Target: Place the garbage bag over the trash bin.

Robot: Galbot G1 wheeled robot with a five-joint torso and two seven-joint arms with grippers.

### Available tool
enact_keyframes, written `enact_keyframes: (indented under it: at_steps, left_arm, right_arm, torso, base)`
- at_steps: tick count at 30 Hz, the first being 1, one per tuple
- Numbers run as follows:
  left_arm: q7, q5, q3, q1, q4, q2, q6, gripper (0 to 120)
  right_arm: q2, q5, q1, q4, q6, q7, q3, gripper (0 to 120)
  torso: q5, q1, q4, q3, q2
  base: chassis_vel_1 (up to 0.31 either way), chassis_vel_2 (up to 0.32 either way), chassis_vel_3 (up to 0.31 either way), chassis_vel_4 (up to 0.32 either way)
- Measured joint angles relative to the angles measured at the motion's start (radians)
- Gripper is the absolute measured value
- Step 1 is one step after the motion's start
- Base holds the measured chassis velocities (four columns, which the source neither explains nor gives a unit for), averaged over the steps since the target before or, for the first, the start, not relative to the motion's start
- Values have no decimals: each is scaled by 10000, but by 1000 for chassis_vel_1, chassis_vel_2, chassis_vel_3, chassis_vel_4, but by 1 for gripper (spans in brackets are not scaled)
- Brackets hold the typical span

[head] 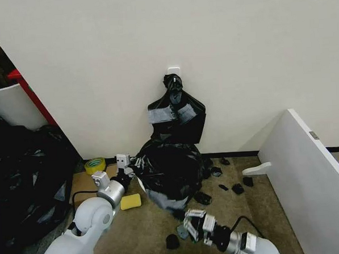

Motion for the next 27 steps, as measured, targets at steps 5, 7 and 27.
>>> enact_keyframes:
  at_steps: [5, 7, 27]
  left_arm:
    - [-200, -366, -157, 32, -333, 87, 368, 4]
    - [-286, -521, -256, 55, -439, 131, 498, 4]
    - [-258, -186, -279, 163, -433, 202, 438, 4]
  right_arm:
    - [201, -2544, 255, -906, 325, 1333, 480, 0]
    - [199, -3075, 323, -1139, 357, 1899, 591, 0]
    - [-944, 1552, 87, -1700, 1154, -2536, 1244, 43]
  torso:
    - [-1, 0, 0, 0, 0]
    - [-1, 0, 0, 0, 0]
    - [2, 0, 0, 0, 0]
  base:
    - [0, 0, 0, 0]
    - [0, 0, 0, 0]
    - [0, 0, 0, 0]
